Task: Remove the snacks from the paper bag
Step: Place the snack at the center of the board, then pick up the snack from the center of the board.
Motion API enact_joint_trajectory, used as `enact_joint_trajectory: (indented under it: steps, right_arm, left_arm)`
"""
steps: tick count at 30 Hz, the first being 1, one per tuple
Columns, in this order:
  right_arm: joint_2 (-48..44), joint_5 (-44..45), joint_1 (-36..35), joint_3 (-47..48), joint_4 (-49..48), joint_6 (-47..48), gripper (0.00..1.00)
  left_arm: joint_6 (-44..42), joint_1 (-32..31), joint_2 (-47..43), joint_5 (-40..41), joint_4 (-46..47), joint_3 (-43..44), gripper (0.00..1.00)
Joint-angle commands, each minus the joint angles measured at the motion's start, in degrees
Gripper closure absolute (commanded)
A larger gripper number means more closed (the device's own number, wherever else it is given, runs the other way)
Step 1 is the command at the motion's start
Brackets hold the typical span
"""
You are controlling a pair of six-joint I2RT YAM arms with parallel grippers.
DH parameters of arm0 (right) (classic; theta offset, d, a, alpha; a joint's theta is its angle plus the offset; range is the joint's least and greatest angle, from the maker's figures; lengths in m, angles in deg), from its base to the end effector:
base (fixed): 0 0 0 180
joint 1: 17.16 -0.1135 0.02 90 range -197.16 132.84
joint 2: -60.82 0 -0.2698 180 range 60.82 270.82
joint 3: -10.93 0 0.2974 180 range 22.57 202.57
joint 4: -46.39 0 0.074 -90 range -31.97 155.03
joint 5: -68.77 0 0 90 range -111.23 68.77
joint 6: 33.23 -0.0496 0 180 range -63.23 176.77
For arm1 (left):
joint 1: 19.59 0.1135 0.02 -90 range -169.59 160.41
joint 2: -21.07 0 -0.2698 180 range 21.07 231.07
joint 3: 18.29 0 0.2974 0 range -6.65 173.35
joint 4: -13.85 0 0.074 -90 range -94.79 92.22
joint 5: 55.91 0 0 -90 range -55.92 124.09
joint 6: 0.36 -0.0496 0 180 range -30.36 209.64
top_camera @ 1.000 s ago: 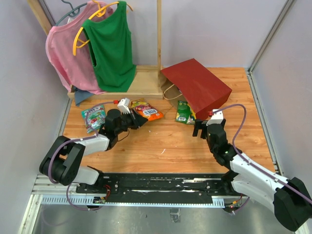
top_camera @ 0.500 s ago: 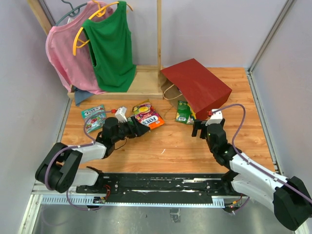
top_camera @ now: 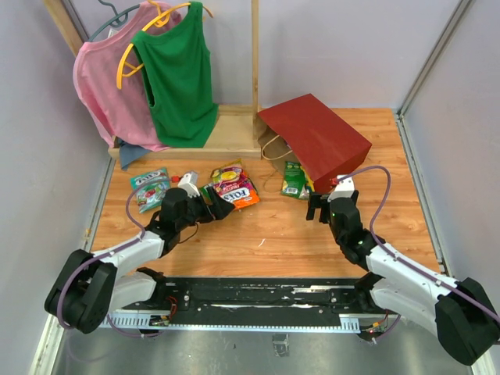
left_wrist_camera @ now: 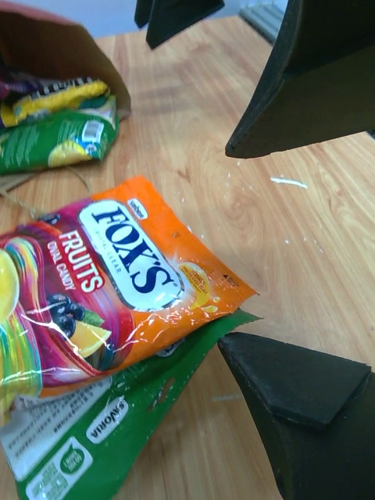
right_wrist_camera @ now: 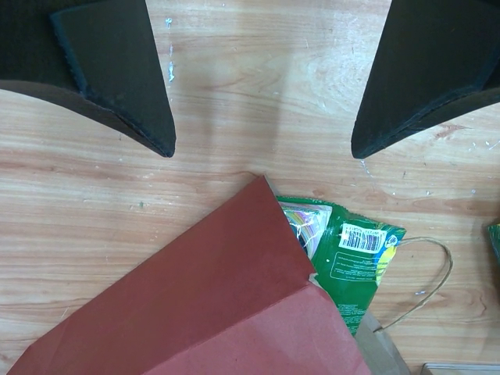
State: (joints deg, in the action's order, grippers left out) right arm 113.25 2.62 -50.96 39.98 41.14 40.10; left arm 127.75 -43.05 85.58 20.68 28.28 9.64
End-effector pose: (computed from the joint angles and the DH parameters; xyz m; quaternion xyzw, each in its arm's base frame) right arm 0.2122 0.1179 0.1722 0.0019 0.8014 0.0935 0.5907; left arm 0.2302 -0.1124 0.1337 -0.0404 0.8257 -0.3669 0.4266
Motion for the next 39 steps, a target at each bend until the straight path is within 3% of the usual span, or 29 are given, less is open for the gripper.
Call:
enact_joint_trajectory:
  steps: [1, 17, 27, 39]
  right_arm:
    - [-0.04, -0.08, -0.69, 1.12, -1.38, -0.55, 0.04]
    - [-1.00, -0.52, -0.72, 1.14, -0.86, -0.69, 0.04]
    - [-2.00, -0.98, -0.67, 1.14, -0.42, -0.84, 0.03]
    - [-3.34, -0.60, -0.68, 1.07, 0.23, -0.67, 0.03]
  left_arm:
    - [-3.80, 0.04, -1.26, 5.59, -6.48, 3.33, 0.03]
    - [-5.56, 0.08, -4.13, 12.25, -12.02, 4.19, 0.03]
    - [-5.67, 0.04, 6.55, 10.23, 0.69, 3.59, 0.32]
    - [-4.19, 0.06, 18.47, 8.24, 7.77, 6.80, 0.49]
